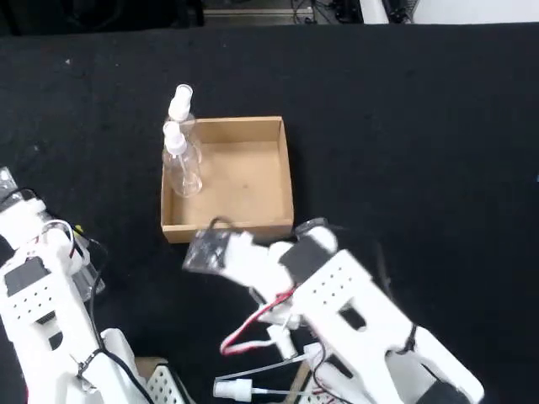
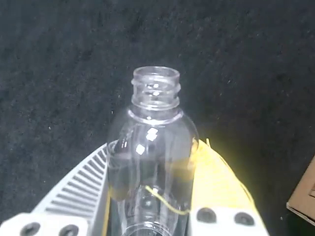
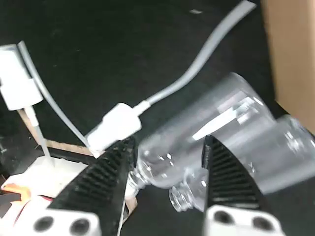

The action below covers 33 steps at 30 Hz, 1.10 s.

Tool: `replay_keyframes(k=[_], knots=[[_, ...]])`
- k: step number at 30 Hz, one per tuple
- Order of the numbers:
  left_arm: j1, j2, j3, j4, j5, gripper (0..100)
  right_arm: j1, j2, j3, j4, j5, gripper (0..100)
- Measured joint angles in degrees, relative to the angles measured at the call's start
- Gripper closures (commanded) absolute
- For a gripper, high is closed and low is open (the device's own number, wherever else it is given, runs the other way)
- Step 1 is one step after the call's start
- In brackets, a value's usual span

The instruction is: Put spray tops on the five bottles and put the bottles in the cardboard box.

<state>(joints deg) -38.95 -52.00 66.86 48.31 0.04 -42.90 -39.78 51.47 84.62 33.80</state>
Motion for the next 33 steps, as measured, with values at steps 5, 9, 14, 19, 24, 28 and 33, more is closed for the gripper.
replay_keyframes(k=[5, 9, 14, 19, 24, 28, 33], knots=[[0.0, 0.0, 1.05, -1.41, 0.0, 95, -5.98, 0.0, 1.05, -0.44, -0.26, 79.7], [0.0, 0.0, 1.05, -1.41, 0.0, 95, -6.33, 2.9, 1.58, -3.34, -0.79, 79.7], [0.0, 0.0, 1.05, -1.41, 0.0, 95, -6.42, 11.16, 1.58, -9.58, -6.07, 79.7], [-0.09, 0.0, 1.05, -1.41, 0.0, 95, -6.33, 13.89, 2.37, -10.9, -8.35, 79.2], [-0.09, 0.0, 1.05, -1.41, 0.0, 95, -3.43, 13.89, 5.01, -10.99, -7.47, 79.2], [-0.09, 0.0, 1.05, -1.41, 0.0, 95, -2.99, 13.89, 5.8, -10.9, -6.07, 79.2], [-0.09, 0.0, 1.05, -1.41, 0.0, 95, -3.16, 13.89, 6.68, -11.96, -5.71, 79.2]])
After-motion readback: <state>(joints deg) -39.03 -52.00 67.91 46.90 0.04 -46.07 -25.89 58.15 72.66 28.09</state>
